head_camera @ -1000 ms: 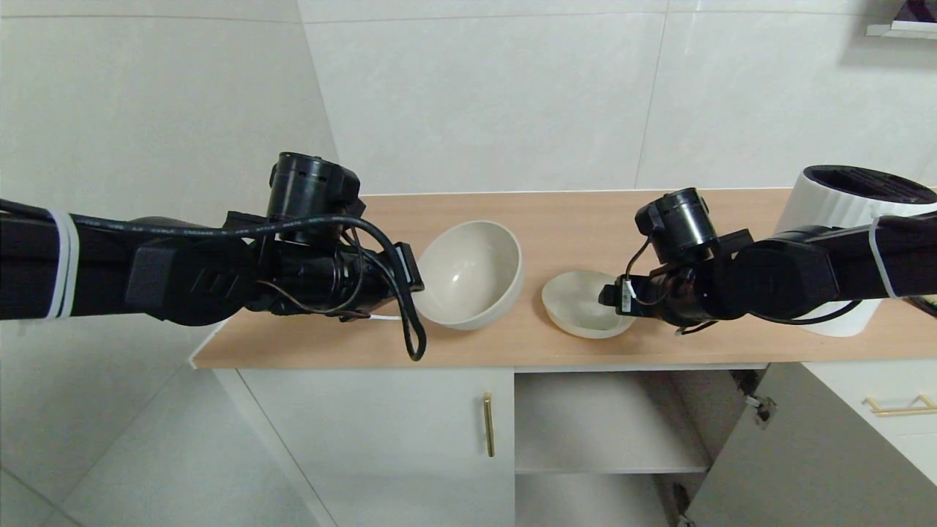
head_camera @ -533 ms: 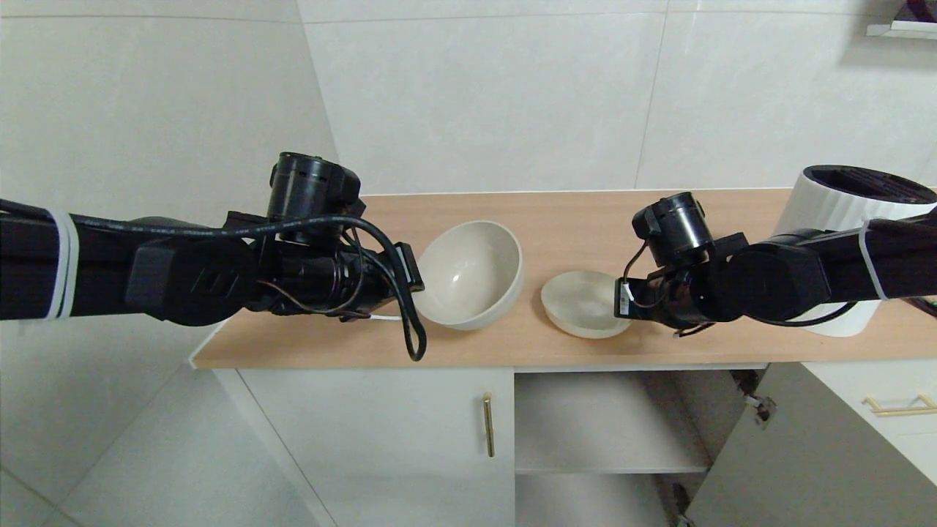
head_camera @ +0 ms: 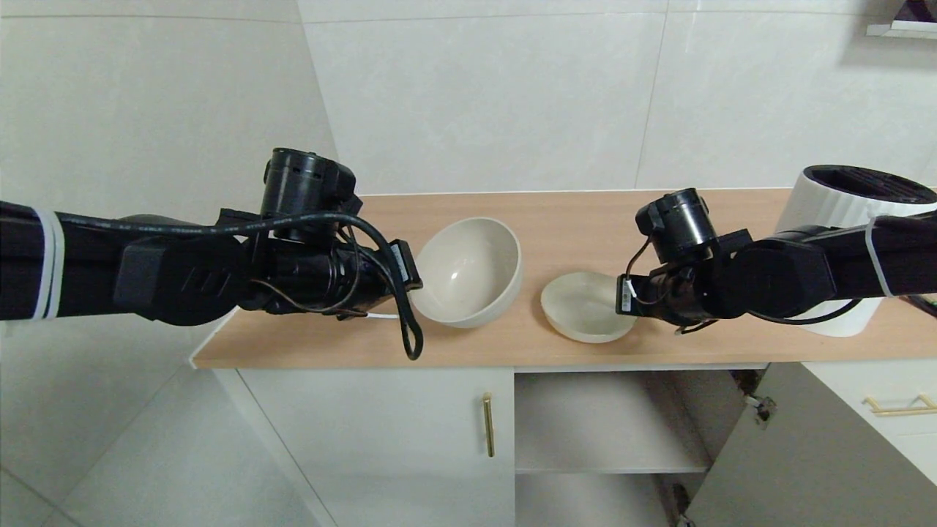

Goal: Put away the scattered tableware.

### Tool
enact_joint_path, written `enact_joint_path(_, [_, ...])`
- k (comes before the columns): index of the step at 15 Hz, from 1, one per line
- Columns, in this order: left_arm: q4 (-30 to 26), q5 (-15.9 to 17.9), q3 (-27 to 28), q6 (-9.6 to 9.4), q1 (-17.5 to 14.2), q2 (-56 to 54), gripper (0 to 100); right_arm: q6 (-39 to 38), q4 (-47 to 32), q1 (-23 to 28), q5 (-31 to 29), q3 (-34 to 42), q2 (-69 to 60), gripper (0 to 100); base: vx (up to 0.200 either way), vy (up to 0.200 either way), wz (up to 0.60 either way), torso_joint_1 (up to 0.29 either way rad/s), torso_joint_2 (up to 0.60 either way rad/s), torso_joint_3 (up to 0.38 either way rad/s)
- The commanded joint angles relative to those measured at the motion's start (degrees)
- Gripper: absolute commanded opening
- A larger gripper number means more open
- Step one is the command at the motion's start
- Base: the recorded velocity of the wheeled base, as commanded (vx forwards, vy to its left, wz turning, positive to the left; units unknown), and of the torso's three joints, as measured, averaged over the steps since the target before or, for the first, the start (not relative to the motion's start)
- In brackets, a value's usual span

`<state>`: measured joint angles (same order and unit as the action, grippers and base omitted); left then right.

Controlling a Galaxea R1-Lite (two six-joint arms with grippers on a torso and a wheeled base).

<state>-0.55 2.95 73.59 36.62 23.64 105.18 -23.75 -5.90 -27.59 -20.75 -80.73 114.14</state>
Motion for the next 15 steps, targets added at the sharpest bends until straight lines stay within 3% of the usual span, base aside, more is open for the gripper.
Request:
enact_joint_path(1, [-0.15, 0.04, -0.21, 0.03, -0.08, -1.21, 0, -0.07, -0.34, -0.01, 1.15, 0.48, -2.43, 0, 0.000, 0.000, 0.00, 0.000, 0.00, 0.000])
enact_joint_path(5, [-1.39, 0.30, -3.19, -0.23, 0.09, -6.66, 0, -0.07, -1.39, -0.01, 10.82, 5.40, -14.30, 0, 0.000, 0.000, 0.00, 0.000, 0.00, 0.000])
enact_joint_path(9, [-1.30, 0.48, -9.87, -1.29, 1.06, -11.40, 0, 0.10, -8.78, -0.01, 19.87, 7.34, -22.82, 0, 0.000, 0.000, 0.00, 0.000, 0.00, 0.000])
enact_joint_path(12, [-1.30, 0.48, -11.54, -1.73, 1.15, -13.07, 0, 0.37, -12.73, -0.01, 22.95, 10.15, -26.87, 0, 0.000, 0.000, 0.00, 0.000, 0.00, 0.000])
enact_joint_path(13, [-1.30, 0.57, -12.07, -2.17, 1.41, -14.21, 0, 0.63, -12.21, 0.08, 23.82, 12.96, -28.80, 0, 0.000, 0.000, 0.00, 0.000, 0.00, 0.000])
enact_joint_path(15, [-1.30, 1.00, -13.83, -5.07, 1.50, -15.36, 0, 0.72, -12.03, 0.08, 23.91, 15.86, -30.56, 0, 0.000, 0.000, 0.00, 0.000, 0.00, 0.000])
